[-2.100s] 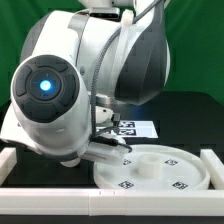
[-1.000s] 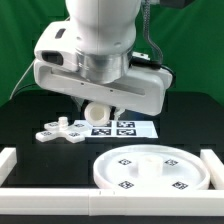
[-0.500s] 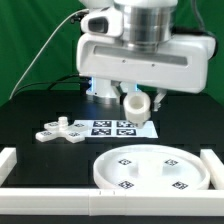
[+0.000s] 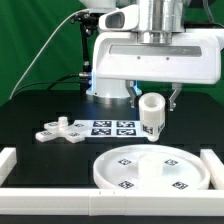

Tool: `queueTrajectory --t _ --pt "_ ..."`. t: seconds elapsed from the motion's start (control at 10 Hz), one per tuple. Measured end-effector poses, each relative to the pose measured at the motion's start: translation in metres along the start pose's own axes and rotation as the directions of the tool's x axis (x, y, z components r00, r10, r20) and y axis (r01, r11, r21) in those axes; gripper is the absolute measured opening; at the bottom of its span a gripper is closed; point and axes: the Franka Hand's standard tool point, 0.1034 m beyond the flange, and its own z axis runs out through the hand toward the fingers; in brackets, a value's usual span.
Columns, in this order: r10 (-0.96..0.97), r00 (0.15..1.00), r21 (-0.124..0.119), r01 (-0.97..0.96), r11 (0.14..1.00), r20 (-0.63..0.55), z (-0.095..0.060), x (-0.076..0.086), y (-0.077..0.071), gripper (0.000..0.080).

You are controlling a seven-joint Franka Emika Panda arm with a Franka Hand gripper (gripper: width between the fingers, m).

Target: Assemble round table

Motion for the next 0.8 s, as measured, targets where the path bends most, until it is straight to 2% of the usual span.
queueTrajectory --t 0.2,0.3,0.4,0.6,0.7,0.8 --pt "-0.039 0.99 0.029 0.043 0.999 -0.134 -0.002 -0.001 -0.004 0.0404" --pt "-0.08 0.981 0.022 0.085 0.996 -0.174 -0.002 0.001 0.001 0.0404" --pt "-0.083 0.963 0.03 0.094 0.995 -0.258 -0.005 0.007 0.001 0.0404" --pt "-0.04 0.917 0.054 0.067 0.996 -0.398 -0.001 -0.004 -0.015 0.0404" --pt "-0.071 0.931 0.026 0.086 0.996 -0.357 0.01 -0.014 -0.015 0.0404" --pt "-0.071 0.933 0.026 0.085 0.996 -0.354 0.008 -0.011 -0.014 0.0404"
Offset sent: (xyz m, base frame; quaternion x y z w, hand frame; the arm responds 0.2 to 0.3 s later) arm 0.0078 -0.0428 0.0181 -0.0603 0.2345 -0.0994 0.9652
